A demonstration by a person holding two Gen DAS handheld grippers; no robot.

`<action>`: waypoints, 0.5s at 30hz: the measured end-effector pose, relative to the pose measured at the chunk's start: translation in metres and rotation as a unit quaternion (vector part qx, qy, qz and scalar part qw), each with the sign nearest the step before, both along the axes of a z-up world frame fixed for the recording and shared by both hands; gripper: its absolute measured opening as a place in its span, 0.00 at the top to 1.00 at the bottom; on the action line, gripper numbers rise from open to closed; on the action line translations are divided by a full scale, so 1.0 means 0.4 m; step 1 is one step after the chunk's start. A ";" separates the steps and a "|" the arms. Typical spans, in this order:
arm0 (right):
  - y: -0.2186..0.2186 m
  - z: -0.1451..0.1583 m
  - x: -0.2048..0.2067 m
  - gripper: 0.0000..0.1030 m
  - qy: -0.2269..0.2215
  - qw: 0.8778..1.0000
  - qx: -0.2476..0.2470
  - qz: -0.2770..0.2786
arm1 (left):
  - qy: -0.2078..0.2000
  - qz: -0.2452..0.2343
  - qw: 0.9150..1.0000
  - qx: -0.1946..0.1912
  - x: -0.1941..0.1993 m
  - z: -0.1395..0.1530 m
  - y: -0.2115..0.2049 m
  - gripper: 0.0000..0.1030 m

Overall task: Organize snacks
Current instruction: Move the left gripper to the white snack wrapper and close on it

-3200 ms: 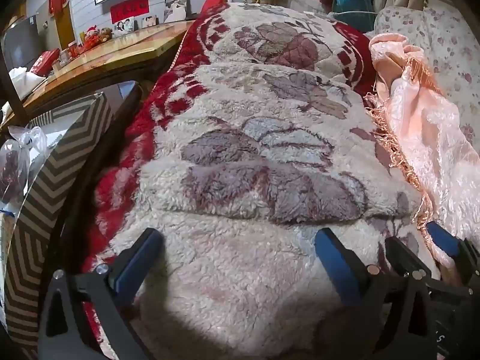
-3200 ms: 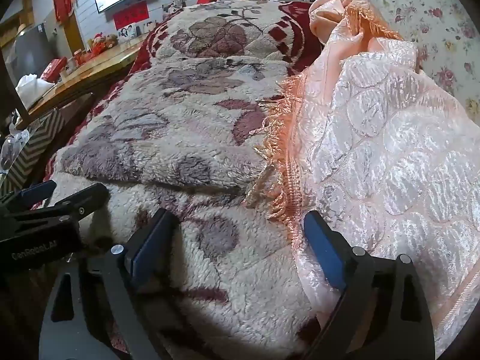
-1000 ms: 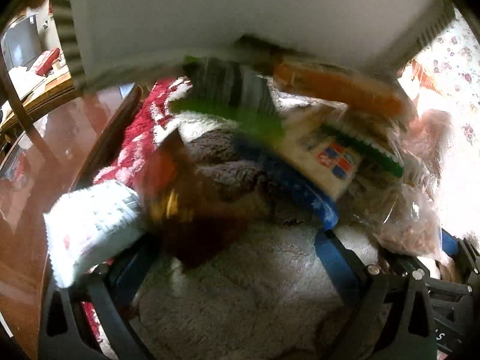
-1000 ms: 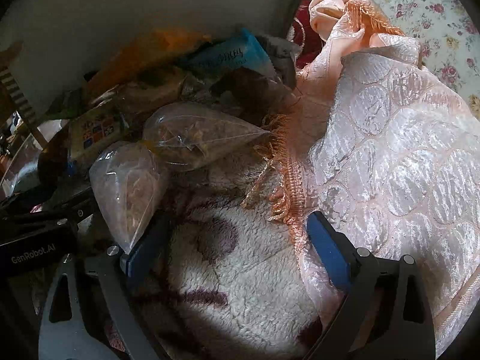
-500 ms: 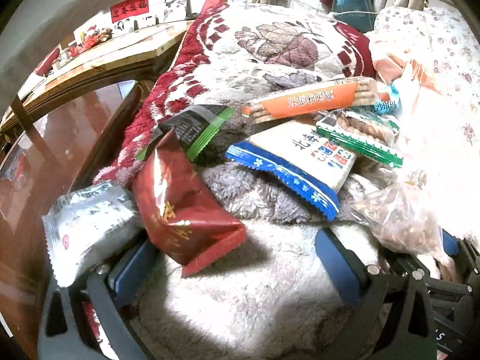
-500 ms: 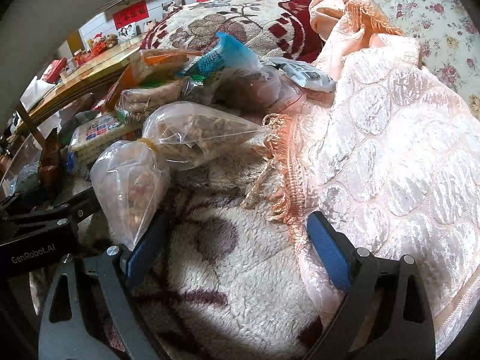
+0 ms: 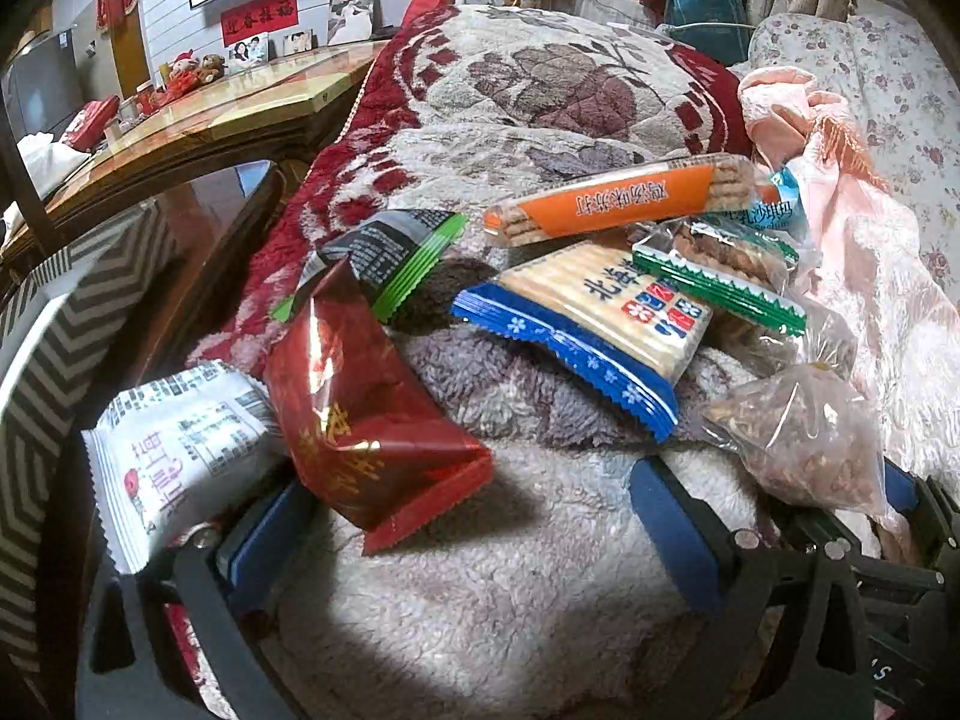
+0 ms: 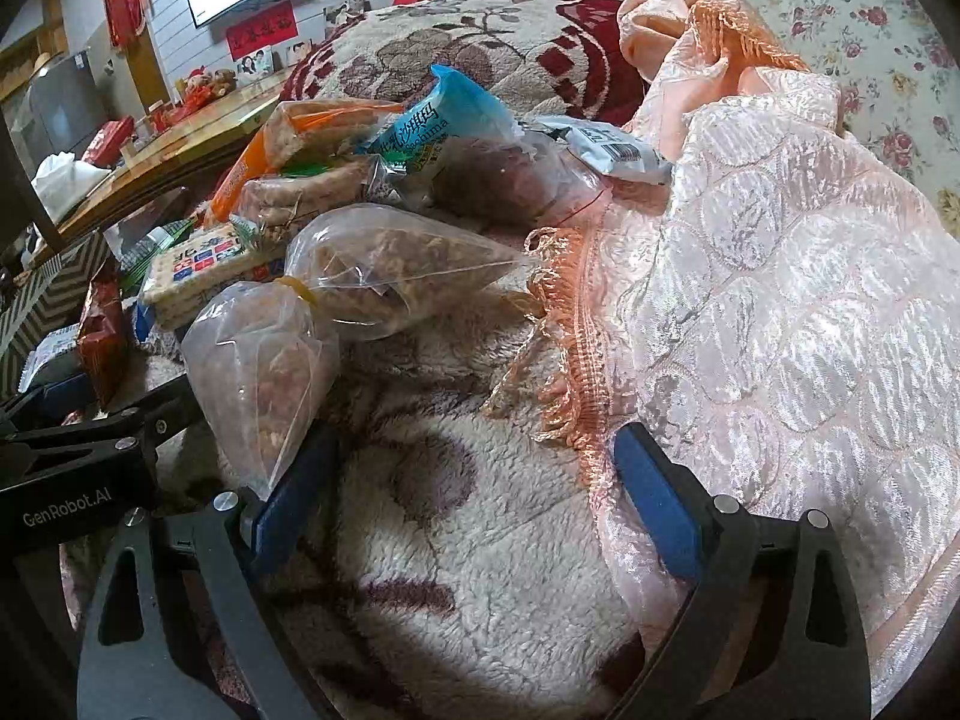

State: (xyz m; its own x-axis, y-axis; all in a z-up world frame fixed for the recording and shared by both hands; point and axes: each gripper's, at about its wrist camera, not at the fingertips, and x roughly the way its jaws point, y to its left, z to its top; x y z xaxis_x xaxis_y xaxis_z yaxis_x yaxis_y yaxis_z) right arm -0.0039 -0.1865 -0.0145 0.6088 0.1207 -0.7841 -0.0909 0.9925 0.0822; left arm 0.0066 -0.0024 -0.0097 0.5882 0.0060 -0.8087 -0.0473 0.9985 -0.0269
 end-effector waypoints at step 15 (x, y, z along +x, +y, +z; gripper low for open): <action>-0.002 0.000 -0.003 0.09 0.000 1.000 0.002 0.000 | 0.000 0.000 1.000 0.001 -0.001 0.002 0.001 0.00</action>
